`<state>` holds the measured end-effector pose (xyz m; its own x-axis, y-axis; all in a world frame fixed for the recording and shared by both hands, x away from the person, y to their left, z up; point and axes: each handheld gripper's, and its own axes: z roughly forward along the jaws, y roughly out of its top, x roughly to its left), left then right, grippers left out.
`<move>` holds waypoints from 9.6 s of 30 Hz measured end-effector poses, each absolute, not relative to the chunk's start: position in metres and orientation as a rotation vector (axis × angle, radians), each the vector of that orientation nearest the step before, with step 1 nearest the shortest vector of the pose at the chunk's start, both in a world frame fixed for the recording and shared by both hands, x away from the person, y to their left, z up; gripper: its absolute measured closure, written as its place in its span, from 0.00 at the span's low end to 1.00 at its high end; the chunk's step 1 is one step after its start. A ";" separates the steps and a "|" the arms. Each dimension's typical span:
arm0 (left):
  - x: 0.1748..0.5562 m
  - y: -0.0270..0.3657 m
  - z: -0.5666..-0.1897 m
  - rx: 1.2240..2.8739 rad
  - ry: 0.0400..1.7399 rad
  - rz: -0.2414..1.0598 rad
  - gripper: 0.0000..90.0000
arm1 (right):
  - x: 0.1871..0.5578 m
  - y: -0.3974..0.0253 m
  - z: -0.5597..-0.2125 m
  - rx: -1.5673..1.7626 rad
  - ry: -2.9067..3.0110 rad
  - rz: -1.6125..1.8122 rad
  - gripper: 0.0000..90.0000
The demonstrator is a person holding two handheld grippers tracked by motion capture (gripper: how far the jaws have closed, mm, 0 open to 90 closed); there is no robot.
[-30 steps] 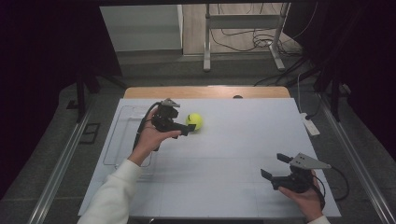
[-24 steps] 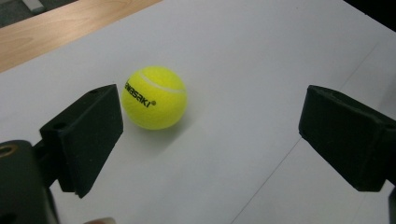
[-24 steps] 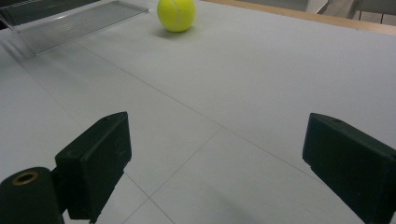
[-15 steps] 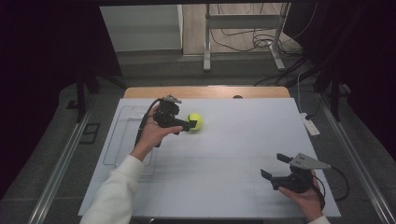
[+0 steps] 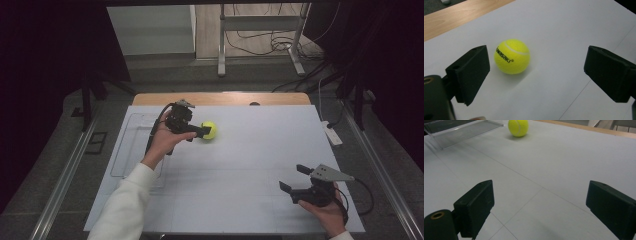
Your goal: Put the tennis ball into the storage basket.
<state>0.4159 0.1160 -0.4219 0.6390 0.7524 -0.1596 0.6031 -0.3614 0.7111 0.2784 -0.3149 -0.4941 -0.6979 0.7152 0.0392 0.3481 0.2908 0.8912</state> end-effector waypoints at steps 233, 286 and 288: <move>0.376 0.186 -0.416 1.852 1.126 0.393 0.30 | 0.280 -0.313 -0.496 0.996 2.196 1.356 0.10; 0.375 0.243 -0.413 1.835 1.324 0.530 0.30 | 0.288 -0.301 -0.496 0.984 2.223 1.338 0.10; 0.379 0.248 -0.417 1.834 1.350 0.530 0.30 | 0.288 -0.300 -0.497 0.980 2.226 1.335 0.10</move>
